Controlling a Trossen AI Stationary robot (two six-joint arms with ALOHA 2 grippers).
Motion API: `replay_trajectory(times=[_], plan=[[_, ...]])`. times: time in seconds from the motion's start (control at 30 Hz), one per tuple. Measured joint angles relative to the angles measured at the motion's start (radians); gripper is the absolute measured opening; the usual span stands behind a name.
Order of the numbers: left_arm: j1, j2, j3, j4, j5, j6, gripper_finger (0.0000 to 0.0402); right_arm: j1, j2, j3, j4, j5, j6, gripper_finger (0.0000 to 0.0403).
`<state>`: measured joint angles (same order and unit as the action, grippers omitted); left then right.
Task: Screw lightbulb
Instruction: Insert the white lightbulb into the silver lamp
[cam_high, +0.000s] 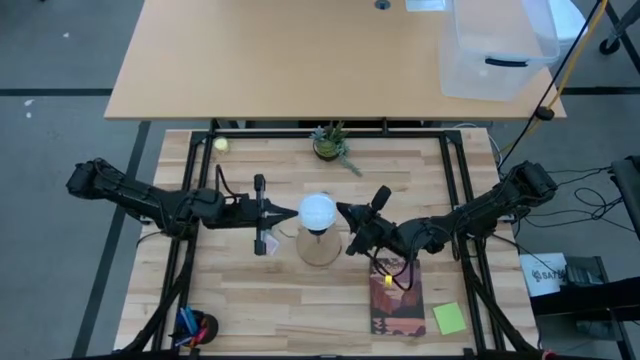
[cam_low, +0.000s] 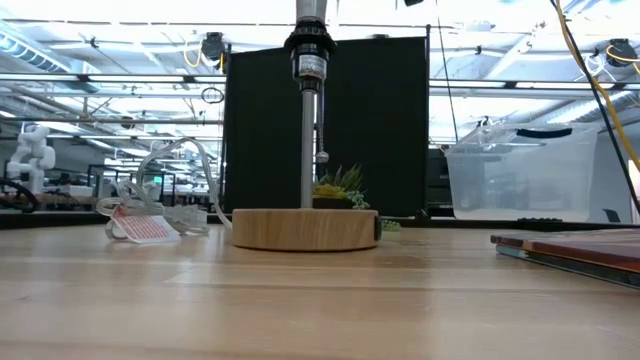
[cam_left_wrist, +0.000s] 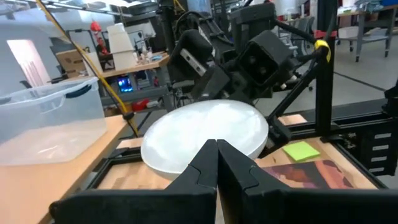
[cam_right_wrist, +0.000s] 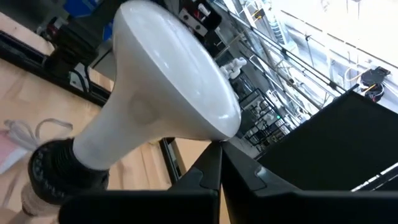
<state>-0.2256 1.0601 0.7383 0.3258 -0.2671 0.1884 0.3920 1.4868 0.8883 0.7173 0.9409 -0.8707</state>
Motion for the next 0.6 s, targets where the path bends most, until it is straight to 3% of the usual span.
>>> replay_trajectory(times=[0.23, 0.6], plan=[[0.010, -0.001, 0.000, -0.001, -0.009, 0.002, 0.0000, 0.003, 0.000, -0.001, 0.003, -0.007, -0.008, 0.0000], [0.015, 0.000, 0.001, 0.002, -0.109, -0.004, 0.0000, 0.040, 0.000, -0.001, 0.005, -0.035, -0.005, 0.0000]])
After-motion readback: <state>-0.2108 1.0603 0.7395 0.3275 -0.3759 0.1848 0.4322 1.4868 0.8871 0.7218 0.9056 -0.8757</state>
